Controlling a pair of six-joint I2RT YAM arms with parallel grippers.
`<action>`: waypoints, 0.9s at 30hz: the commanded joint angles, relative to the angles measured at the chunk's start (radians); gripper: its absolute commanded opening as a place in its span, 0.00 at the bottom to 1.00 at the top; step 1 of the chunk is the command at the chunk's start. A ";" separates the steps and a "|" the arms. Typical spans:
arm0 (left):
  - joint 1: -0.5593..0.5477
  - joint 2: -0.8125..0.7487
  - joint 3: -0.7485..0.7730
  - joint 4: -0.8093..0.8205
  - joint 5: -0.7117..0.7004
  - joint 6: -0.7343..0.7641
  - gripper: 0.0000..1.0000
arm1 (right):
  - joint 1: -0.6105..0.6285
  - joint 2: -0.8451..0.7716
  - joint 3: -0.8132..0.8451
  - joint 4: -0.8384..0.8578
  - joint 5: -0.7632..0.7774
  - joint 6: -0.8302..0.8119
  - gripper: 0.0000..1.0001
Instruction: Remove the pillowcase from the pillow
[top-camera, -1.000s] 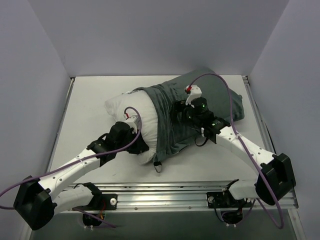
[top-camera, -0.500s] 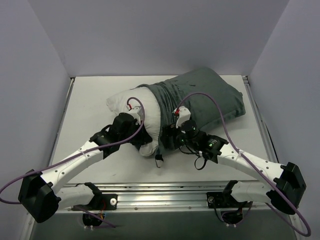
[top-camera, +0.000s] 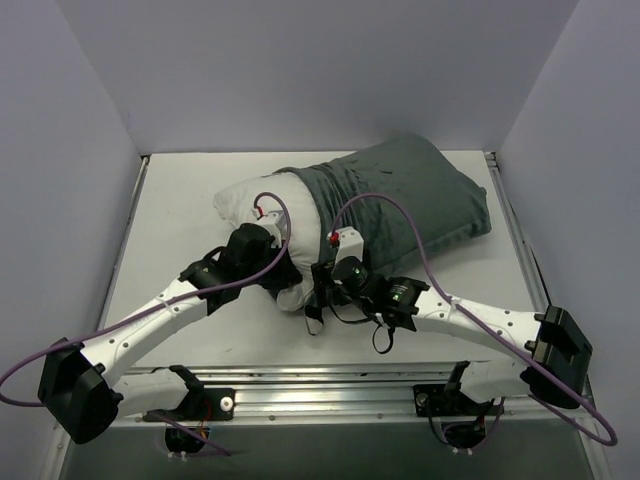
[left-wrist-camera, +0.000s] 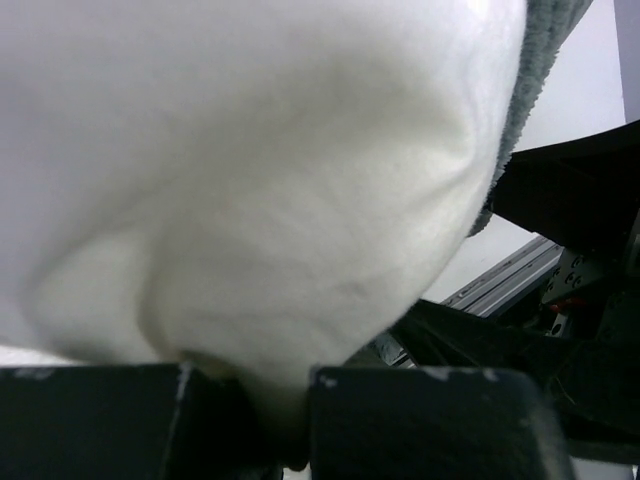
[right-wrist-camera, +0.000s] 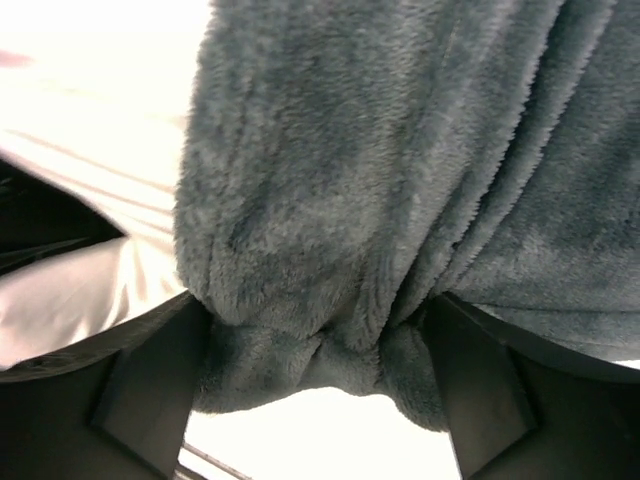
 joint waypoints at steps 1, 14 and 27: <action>-0.002 -0.037 0.114 0.149 -0.053 0.026 0.02 | 0.013 0.050 0.018 -0.125 0.045 0.058 0.76; 0.099 -0.132 0.255 -0.107 -0.087 0.162 0.02 | -0.361 -0.043 -0.058 -0.232 0.120 0.072 0.00; 0.338 -0.375 0.471 -0.501 0.066 0.240 0.02 | -0.991 -0.005 -0.028 -0.174 -0.108 0.059 0.00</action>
